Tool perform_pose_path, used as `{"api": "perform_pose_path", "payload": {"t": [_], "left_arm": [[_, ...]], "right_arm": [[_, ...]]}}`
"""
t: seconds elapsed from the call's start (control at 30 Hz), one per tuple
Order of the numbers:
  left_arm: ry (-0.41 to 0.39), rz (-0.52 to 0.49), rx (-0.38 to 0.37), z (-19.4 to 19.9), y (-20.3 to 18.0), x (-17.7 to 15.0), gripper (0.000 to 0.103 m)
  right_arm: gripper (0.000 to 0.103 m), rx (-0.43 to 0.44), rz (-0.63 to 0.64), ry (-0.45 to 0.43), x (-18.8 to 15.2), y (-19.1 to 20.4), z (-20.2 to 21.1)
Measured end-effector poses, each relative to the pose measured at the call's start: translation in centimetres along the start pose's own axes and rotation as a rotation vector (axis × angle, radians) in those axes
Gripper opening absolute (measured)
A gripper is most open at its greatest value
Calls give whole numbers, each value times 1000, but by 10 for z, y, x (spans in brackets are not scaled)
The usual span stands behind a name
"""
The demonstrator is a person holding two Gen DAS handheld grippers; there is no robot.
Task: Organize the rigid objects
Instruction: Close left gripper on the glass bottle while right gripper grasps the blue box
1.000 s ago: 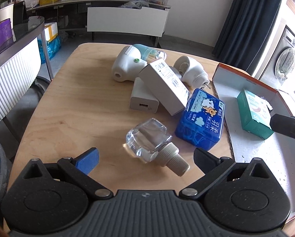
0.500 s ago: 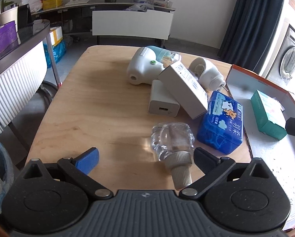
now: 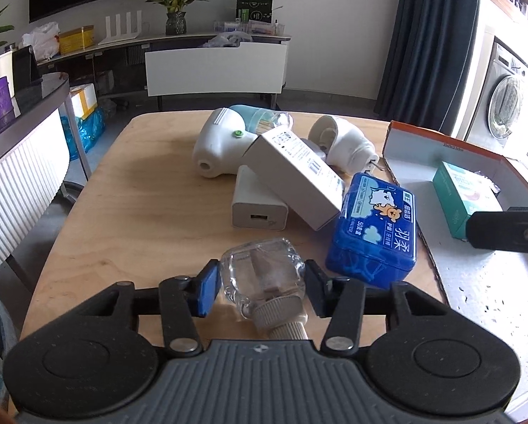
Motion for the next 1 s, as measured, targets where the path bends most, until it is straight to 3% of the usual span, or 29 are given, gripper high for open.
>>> {"api": "perform_pose_path", "payload": {"t": [0.37, 0.67, 0.73, 0.77, 0.8, 1.0], "left_arm": [[-40, 69, 44, 19, 28, 13, 51], [-42, 93, 21, 14, 35, 10, 50], [-46, 99, 20, 17, 37, 9, 50], [-49, 100, 19, 18, 37, 9, 50], [-53, 102, 19, 19, 37, 9, 50], [-80, 101, 6, 30, 33, 15, 50]], "right_arm": [[91, 16, -45, 117, 0, 41, -54], [99, -147, -72, 186, -2, 37, -105], [92, -151, -48, 162, -1, 37, -107], [78, -158, -30, 152, -1, 36, -106], [74, -160, -25, 149, -1, 36, -104], [74, -113, -7, 103, 1, 30, -76]]}}
Point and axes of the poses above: each gripper's, at about its wrist camera, not at the fingertips, and z roughly against the way its jaws point, y to its left, x to its top, the point moved 7 cm from there along -z, roughly the way its jaws point, and after that the axes turned 10 degrees about -z, right-handed, at the moved point
